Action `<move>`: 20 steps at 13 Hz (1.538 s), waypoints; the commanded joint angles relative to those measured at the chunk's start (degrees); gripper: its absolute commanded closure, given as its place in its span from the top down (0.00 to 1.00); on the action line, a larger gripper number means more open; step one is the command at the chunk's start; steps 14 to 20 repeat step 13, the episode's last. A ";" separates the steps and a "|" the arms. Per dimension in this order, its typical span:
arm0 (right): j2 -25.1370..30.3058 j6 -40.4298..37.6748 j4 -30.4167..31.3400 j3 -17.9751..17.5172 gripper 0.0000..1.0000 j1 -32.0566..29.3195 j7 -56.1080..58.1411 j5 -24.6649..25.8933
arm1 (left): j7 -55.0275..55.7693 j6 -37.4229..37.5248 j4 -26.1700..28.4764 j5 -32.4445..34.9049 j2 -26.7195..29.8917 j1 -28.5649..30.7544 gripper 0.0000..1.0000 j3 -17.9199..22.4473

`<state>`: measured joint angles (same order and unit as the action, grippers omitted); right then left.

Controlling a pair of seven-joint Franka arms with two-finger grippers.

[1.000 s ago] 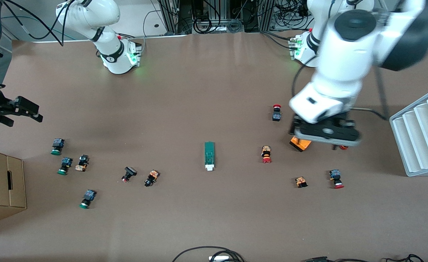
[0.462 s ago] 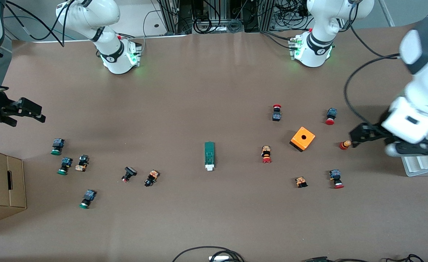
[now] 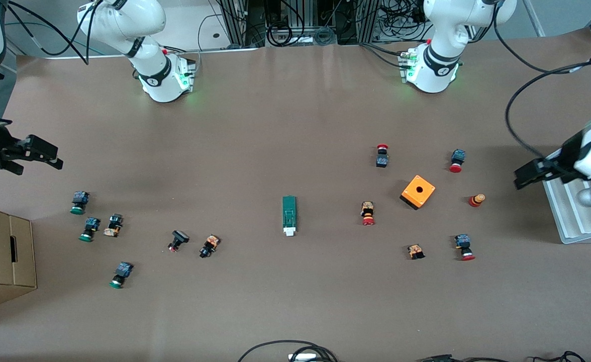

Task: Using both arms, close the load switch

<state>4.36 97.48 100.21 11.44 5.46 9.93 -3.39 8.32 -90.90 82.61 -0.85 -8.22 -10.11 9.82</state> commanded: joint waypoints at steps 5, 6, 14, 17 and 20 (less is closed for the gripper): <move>0.21 -0.10 -0.10 -0.45 1.00 0.08 -0.61 1.10 | -6.03 1.52 6.25 -1.70 6.72 4.83 1.00 2.05; 0.12 -0.01 -0.10 -0.45 1.00 0.08 -0.61 1.10 | -6.12 2.22 6.25 -1.43 6.81 4.83 1.00 2.05; -0.05 -0.01 -0.45 -0.45 1.00 0.08 -0.35 1.10 | -6.20 3.98 4.58 -1.08 5.40 4.48 1.00 1.61; -0.05 -0.01 -0.45 -0.45 1.00 0.08 -0.35 1.10 | -6.20 3.98 4.58 -1.08 5.40 4.48 1.00 1.61; -0.05 -0.01 -0.45 -0.45 1.00 0.08 -0.35 1.10 | -6.20 3.98 4.58 -1.08 5.40 4.48 1.00 1.61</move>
